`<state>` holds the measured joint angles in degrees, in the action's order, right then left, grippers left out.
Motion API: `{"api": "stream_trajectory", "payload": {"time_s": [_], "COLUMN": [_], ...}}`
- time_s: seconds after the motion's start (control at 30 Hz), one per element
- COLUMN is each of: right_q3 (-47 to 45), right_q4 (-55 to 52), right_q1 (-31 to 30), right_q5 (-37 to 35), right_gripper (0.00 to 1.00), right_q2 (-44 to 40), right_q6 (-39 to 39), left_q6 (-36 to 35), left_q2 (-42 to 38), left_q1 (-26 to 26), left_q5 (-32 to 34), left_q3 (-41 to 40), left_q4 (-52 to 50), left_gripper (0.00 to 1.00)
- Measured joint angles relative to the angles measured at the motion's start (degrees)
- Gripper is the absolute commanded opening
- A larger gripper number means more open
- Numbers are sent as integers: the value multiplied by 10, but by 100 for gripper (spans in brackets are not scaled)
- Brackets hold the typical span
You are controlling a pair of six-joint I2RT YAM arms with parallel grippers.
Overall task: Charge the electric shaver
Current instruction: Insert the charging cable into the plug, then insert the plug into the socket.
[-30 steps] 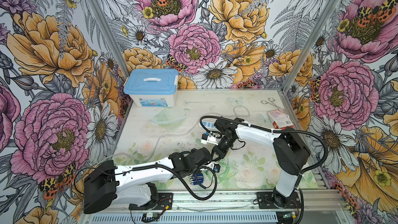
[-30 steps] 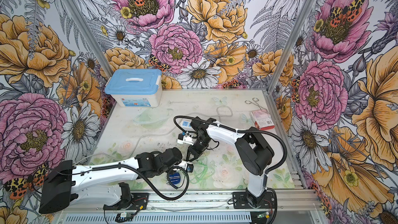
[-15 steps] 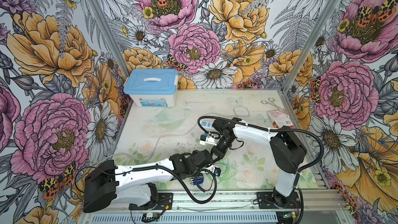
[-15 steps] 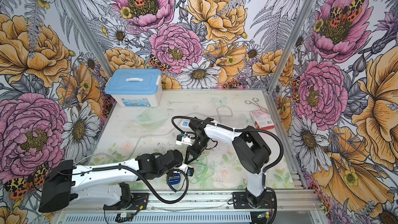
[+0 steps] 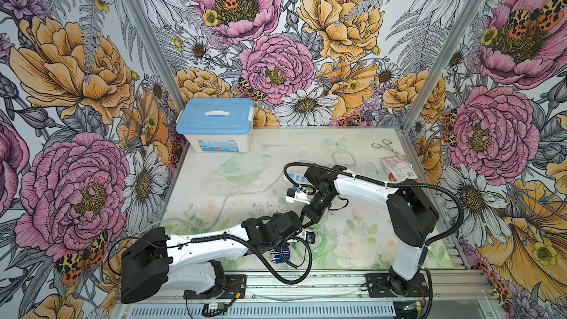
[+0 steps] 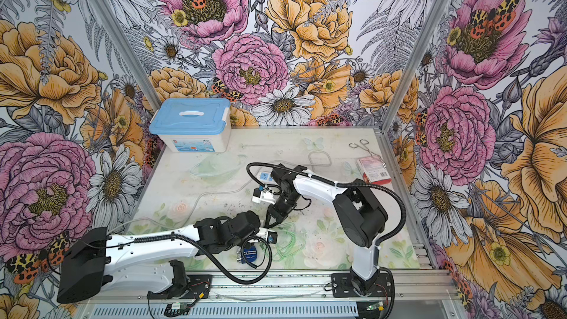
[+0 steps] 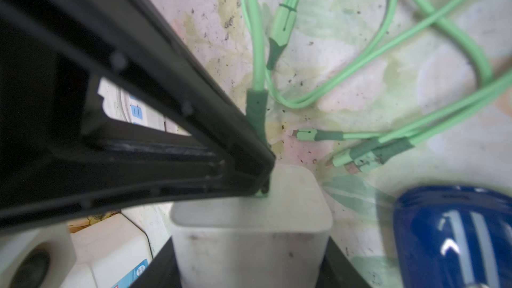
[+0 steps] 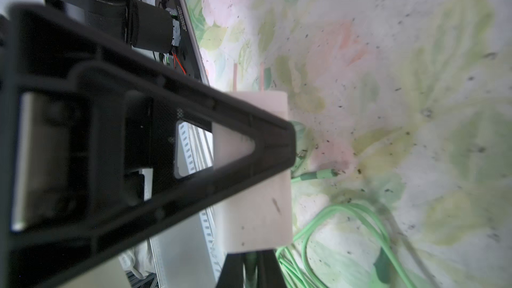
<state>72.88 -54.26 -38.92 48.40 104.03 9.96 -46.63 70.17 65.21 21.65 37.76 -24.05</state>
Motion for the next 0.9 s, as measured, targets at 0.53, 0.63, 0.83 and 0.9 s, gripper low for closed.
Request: {"api": "stream_trajectory", "payload": {"time_s": [0.53,0.63,0.83,0.9], "right_q3": [-189,-218,-224,-224], "right_q4": [198,223,244,250], "right_q1": [139,125,95,92], "right_q5": [-174,-177,-182,-182], "right_gripper": [46,53,54,54], "right_q2": [-327,-362,-372,-372], "right_q6": [-135,-159,-181,-184], "left_q6": [255,287,309,313], "left_q2": [-32,-14,31,40], "left_q1": [-189,-217,-228,-228], "left_q5": [-100,-133,-176,-188], "left_q3": [-29,-24,4,10], "left_q4": [157,187,228,239], "left_gripper": [0,0,0,0]}}
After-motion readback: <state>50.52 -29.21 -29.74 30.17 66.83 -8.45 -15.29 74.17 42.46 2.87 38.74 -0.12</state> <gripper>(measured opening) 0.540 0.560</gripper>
